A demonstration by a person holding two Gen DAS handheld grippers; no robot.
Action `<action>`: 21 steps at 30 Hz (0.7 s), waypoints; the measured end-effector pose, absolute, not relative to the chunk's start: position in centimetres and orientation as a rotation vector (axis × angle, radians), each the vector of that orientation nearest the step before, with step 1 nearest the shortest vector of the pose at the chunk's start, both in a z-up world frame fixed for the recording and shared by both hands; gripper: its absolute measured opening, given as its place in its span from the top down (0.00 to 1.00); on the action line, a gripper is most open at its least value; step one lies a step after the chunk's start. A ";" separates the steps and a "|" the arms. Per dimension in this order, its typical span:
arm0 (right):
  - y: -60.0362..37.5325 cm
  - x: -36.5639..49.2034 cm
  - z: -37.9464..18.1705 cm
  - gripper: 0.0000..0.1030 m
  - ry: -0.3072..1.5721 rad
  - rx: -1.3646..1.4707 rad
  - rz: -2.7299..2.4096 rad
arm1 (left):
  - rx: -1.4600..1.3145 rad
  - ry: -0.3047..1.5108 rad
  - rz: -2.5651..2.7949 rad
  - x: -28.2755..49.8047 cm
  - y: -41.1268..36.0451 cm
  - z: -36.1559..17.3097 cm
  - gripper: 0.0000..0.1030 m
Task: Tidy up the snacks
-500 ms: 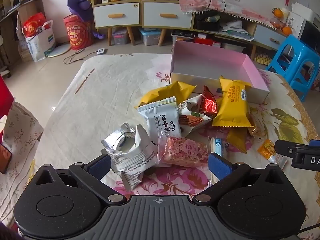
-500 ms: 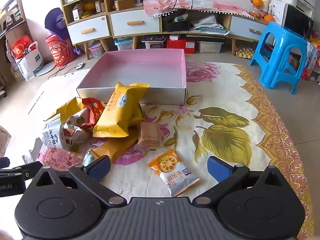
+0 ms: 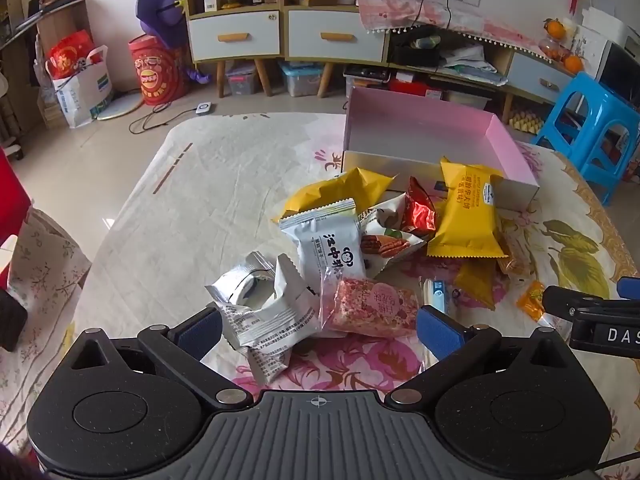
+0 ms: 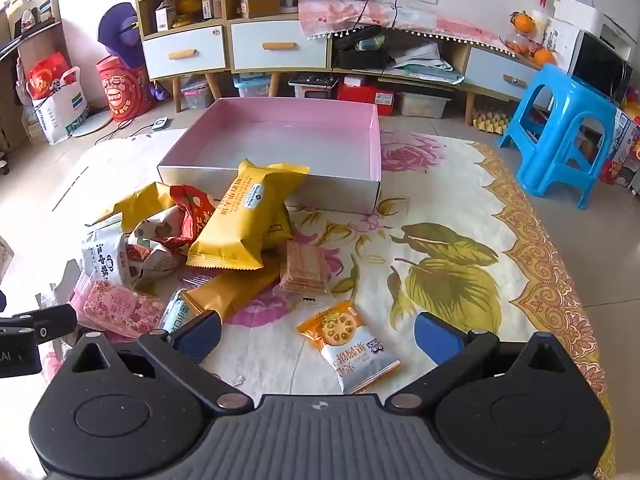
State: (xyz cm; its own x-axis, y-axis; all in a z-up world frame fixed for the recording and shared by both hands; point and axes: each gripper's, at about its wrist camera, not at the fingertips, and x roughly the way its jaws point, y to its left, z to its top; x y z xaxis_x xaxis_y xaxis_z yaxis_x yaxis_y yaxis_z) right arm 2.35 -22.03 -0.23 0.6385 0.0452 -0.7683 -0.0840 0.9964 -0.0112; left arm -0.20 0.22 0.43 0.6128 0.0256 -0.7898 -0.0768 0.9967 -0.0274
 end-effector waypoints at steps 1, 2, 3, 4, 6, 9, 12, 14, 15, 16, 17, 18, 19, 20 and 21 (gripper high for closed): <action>-22.0 2.3 -0.2 0.07 0.874 -0.050 0.075 | -0.060 0.909 0.060 -0.1 0.2 0.4 0.00; -22.0 2.3 -0.2 0.07 0.873 -0.051 0.076 | -0.059 0.908 0.059 -0.2 0.2 0.4 0.00; -22.0 2.3 -0.1 0.07 0.873 -0.054 0.077 | -0.056 0.908 0.061 -0.2 0.3 0.4 0.00; -22.0 2.2 -0.1 0.07 0.873 -0.056 0.078 | -0.054 0.907 0.062 -0.1 0.2 0.3 0.00; -22.0 2.2 -0.1 0.07 0.874 -0.055 0.078 | -0.052 0.909 0.063 0.0 0.2 0.2 0.00; -22.1 2.1 -0.1 0.07 0.872 -0.052 0.079 | -0.051 0.909 0.064 0.1 0.1 0.0 0.00; -22.0 2.1 -0.1 0.07 0.872 -0.051 0.080 | -0.052 0.909 0.063 0.1 0.1 0.0 0.00; -22.0 2.1 -0.1 0.07 0.872 -0.052 0.080 | -0.052 0.909 0.064 0.1 0.1 0.0 0.00; -22.0 2.1 -0.1 0.07 0.872 -0.052 0.080 | -0.052 0.909 0.064 0.1 0.1 0.0 0.00; -22.0 2.1 -0.1 0.07 0.872 -0.052 0.080 | -0.052 0.910 0.065 0.1 0.1 0.0 0.00; -22.0 2.1 -0.1 0.07 0.872 -0.052 0.079 | -0.053 0.910 0.065 0.1 0.1 0.0 0.00; -22.0 2.1 -0.1 0.07 0.872 -0.051 0.079 | -0.054 0.910 0.066 0.1 0.1 0.0 0.00; -22.0 2.1 -0.1 0.07 0.873 -0.052 0.079 | -0.053 0.909 0.065 0.0 0.0 0.0 0.00; -22.0 2.2 -0.2 0.07 0.873 -0.052 0.078 | -0.052 0.909 0.064 0.0 0.0 0.0 0.00; -21.9 2.2 -0.2 0.07 0.874 -0.054 0.079 | -0.052 0.907 0.064 0.1 0.0 0.0 0.00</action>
